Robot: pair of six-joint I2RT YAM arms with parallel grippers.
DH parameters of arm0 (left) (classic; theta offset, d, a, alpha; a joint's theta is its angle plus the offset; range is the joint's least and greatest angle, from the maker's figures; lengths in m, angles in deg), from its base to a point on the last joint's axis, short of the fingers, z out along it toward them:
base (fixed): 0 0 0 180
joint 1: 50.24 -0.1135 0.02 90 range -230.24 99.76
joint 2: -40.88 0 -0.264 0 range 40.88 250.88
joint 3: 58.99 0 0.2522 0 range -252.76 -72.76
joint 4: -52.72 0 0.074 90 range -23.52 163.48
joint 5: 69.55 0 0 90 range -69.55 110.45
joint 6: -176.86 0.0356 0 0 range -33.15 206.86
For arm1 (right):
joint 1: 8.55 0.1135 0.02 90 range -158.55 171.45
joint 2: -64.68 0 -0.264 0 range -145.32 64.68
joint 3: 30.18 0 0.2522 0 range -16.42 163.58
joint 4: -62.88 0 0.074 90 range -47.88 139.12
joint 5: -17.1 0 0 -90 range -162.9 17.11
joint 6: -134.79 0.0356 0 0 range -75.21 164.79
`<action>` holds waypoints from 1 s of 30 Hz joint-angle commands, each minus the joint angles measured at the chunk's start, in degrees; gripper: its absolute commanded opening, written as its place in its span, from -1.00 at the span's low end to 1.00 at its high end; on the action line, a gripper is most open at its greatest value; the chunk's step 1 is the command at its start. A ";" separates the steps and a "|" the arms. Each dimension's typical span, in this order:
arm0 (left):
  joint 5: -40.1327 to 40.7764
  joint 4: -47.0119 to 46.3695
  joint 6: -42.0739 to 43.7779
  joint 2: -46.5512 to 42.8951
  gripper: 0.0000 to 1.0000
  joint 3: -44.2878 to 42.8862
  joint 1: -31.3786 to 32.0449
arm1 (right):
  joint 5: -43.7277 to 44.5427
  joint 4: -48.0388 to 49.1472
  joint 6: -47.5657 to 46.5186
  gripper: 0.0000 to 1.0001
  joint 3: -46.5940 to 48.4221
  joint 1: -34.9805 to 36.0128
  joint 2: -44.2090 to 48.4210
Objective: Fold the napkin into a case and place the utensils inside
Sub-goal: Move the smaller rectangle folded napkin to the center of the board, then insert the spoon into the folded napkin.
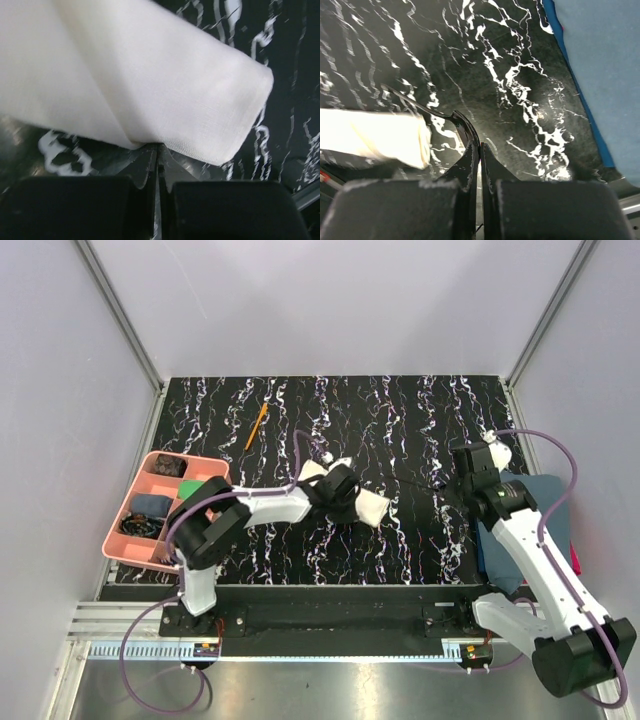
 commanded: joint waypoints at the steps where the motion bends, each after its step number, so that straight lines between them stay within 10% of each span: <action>1: -3.91 -2.49 2.02 2.82 -0.92 -10.28 0.08 | -4.13 4.05 -7.08 -1.00 2.82 -1.15 -3.15; 12: -13.92 -6.52 2.73 -9.85 -0.86 0.14 -11.50 | -32.70 12.40 -18.34 -1.00 7.57 -9.93 -13.87; 18: -18.07 -10.65 0.00 -4.15 -0.89 0.51 -22.93 | -38.44 17.68 -17.37 -1.00 2.13 -12.05 -15.29; 30: -14.02 -6.43 3.60 0.27 -0.91 -3.02 -26.54 | -39.77 21.11 -18.08 -1.00 -1.57 -13.55 -19.33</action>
